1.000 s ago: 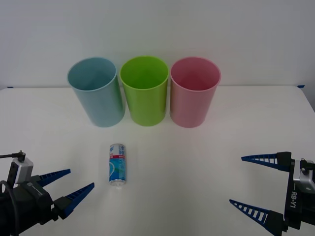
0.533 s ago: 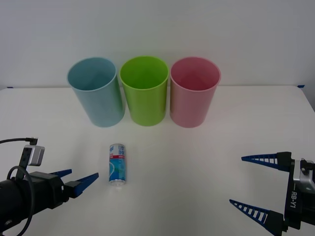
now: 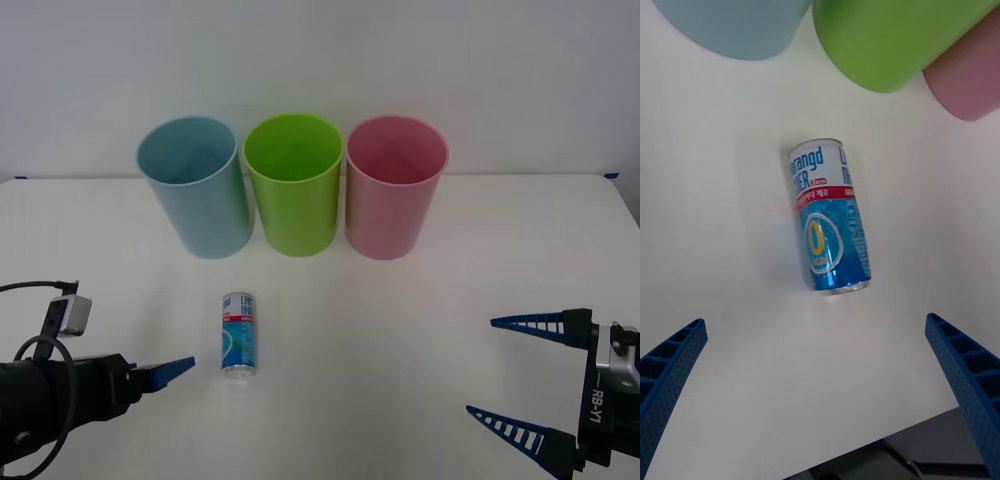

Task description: Put cans in the blue bin and PET bottles in the pink bin and trash in the green bin.

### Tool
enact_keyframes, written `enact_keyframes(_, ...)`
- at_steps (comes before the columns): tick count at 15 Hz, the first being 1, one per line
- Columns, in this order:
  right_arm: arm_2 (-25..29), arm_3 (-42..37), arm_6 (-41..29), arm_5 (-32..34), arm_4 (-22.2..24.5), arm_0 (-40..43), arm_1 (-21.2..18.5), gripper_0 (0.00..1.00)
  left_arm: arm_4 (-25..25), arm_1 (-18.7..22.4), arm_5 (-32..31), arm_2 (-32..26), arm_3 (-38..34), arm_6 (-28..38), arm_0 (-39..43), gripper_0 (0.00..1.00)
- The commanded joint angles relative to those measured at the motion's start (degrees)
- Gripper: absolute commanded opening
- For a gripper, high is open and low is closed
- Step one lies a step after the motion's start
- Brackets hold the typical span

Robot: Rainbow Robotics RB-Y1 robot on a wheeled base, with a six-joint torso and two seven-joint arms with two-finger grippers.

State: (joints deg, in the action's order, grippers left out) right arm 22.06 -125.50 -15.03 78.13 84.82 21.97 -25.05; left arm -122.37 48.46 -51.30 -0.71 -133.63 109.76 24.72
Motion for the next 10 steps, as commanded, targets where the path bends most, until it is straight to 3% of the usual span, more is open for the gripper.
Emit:
enact_keyframes(1, 0.0, -0.01, 0.0, 0.0, 0.0, 0.0, 0.0, 1.0, -1.99, -1.7, -4.24, -1.84, -3.04, 1.42, 3.41, 1.0)
enact_keyframes(3, 0.0, -0.01, 0.0, 0.0, 0.0, 0.0, 0.0, 1.0, -2.87, -4.69, -10.66, -5.53, -6.91, 5.64, 4.9, 1.0)
enact_keyframes(5, 0.0, -0.01, 0.0, 0.0, 0.0, 0.0, 0.0, 1.0, -3.05, -5.31, -13.03, -5.97, -7.08, 6.43, 2.88, 1.0)
enact_keyframes(10, 0.0, -0.01, 0.0, 0.0, 0.0, 0.0, 0.0, 1.0, -4.1, -5.22, -19.71, -0.61, -1.37, 6.61, -10.57, 1.0)
